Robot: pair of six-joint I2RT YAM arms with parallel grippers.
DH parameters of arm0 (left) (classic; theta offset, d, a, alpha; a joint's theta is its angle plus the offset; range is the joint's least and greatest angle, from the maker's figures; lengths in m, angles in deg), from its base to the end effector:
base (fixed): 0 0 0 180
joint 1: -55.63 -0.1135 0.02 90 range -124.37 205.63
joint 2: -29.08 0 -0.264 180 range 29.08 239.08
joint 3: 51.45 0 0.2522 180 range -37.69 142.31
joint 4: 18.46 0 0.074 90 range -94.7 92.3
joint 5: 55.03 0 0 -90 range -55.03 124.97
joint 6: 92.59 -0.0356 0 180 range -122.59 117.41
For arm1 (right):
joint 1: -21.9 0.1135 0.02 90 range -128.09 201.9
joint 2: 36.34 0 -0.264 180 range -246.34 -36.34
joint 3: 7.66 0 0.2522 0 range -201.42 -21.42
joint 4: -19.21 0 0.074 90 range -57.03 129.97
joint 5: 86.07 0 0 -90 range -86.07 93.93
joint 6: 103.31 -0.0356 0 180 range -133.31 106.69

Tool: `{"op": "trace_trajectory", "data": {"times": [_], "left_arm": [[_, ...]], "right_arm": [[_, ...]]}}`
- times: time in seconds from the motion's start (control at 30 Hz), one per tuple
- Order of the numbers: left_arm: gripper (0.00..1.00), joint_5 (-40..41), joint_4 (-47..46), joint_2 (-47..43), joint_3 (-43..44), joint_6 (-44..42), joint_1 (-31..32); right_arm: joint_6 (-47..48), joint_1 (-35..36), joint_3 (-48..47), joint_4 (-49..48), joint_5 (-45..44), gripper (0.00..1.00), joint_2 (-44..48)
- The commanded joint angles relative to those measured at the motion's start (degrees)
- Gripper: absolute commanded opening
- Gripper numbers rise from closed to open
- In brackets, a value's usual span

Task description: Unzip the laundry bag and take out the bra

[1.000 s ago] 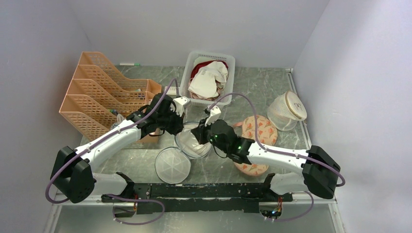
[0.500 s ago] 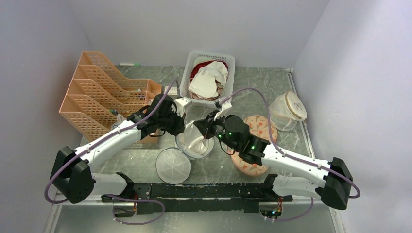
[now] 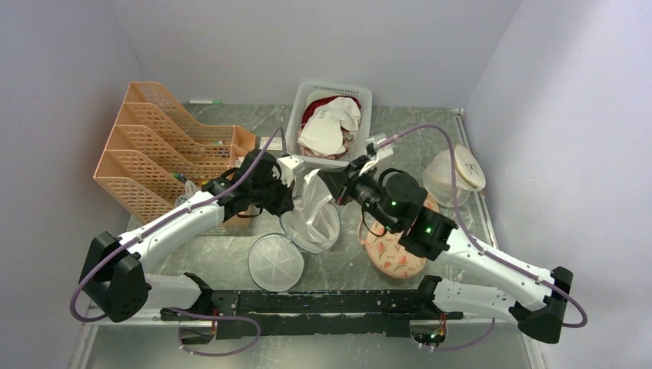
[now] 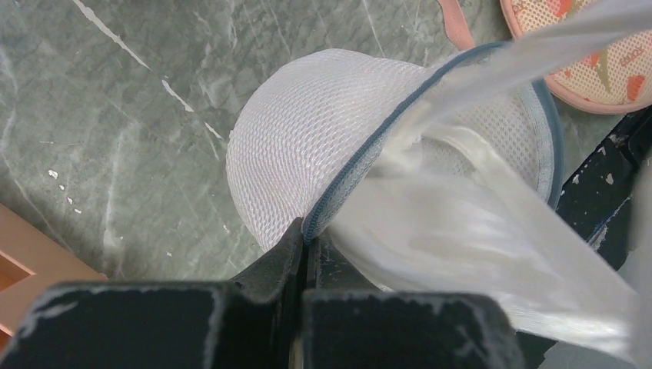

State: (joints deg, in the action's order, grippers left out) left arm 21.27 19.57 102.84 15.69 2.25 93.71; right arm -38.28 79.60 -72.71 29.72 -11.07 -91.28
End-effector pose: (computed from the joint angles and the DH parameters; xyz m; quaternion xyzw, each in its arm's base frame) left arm 0.2104 -0.1756 0.2616 0.3061 0.8647 -0.2425 0.3160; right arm 0.1280 0.1853 0.3731 -0.1100 0.7009 0.3919 0.5857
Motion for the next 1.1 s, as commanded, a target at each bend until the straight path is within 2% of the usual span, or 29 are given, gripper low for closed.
{"op": "trace_trajectory", "data": {"times": [0.0, 0.27, 0.4, 0.57, 0.77, 0.9, 1.07], "left_arm": [[0.07, 1.35, -0.2, -0.11, -0.13, -0.77, 0.4], [0.07, 1.79, 0.08, 0.32, -0.16, -0.76, 0.65], [0.07, 2.23, 0.16, -0.08, -0.14, -0.79, 0.88], [0.07, 2.78, 0.19, 0.43, -0.13, -0.79, 1.11], [0.07, 4.04, 0.57, 0.39, -0.16, -0.84, 1.98], [0.07, 5.16, 0.43, -0.63, -0.41, -0.8, 1.99], [0.07, 3.63, 0.32, -1.47, -0.19, -0.54, 1.93]], "right_arm": [[1.4, -0.29, -5.34, 1.8, 1.15, 0.0, 1.67], [-0.1, -0.28, -12.37, 2.85, 4.54, 0.0, 4.36], [0.21, -0.3, -15.34, 6.42, 3.68, 0.0, 5.96], [1.02, -0.3, -17.28, 8.45, -0.63, 0.0, 7.46], [4.63, -0.28, -24.97, 12.36, -7.74, 0.0, 5.34], [8.57, -0.27, -27.72, 10.63, -12.96, 0.0, 3.43], [15.93, -0.3, -28.6, 3.57, -21.78, 0.0, -0.05]]}}
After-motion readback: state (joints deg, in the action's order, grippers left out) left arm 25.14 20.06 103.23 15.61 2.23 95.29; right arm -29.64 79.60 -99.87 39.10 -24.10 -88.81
